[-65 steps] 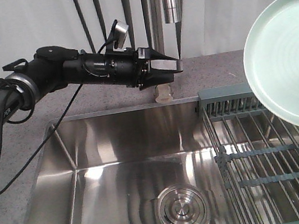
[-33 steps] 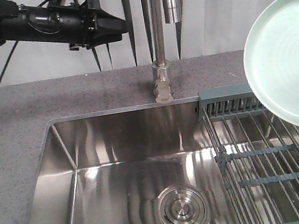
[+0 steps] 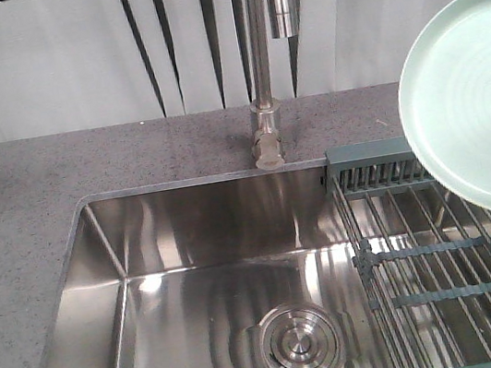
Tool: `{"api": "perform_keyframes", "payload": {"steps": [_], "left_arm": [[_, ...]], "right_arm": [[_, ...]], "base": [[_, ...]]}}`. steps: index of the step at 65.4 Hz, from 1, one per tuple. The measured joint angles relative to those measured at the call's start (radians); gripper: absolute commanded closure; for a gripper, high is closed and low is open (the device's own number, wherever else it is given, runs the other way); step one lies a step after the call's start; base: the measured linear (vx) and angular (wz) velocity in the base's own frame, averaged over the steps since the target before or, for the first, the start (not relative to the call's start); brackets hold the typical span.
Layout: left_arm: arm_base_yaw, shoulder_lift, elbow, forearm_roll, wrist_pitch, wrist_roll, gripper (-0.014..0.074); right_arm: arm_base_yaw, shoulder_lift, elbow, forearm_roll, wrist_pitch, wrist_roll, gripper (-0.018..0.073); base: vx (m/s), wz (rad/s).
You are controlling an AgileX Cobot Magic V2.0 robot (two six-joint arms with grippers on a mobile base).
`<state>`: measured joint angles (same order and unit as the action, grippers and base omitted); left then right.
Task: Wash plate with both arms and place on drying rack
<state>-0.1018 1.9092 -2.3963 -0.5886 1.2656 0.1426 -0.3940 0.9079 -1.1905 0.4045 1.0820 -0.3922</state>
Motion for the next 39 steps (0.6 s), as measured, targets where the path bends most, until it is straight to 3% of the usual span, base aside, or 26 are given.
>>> {"api": "perform_keyframes", "payload": {"steps": [11, 19, 31, 39], "left_arm": [[0.0, -0.111, 0.018, 0.1, 0.006, -0.012, 0.0604], [0.0, -0.206, 0.13, 0.148, 0.006, 0.001, 0.0604], [0.0, -0.375, 0.471, 0.258, 0.002, 0.061, 0.0604], [0.0, -0.508, 0.735, 0.324, -0.068, 0.084, 0.0604]], "right_arm": [[0.0, 0.0, 0.0, 0.0, 0.009, 0.001, 0.0566], [0.0, 0.0, 0.0, 0.0, 0.013, 0.001, 0.0566], [0.0, 0.0, 0.0, 0.0, 0.014, 0.001, 0.0566], [0.0, 0.0, 0.0, 0.0, 0.014, 0.001, 0.0566]], "base": [[0.0, 0.0], [0.0, 0.0], [0.0, 0.0], [0.0, 0.0]]}}
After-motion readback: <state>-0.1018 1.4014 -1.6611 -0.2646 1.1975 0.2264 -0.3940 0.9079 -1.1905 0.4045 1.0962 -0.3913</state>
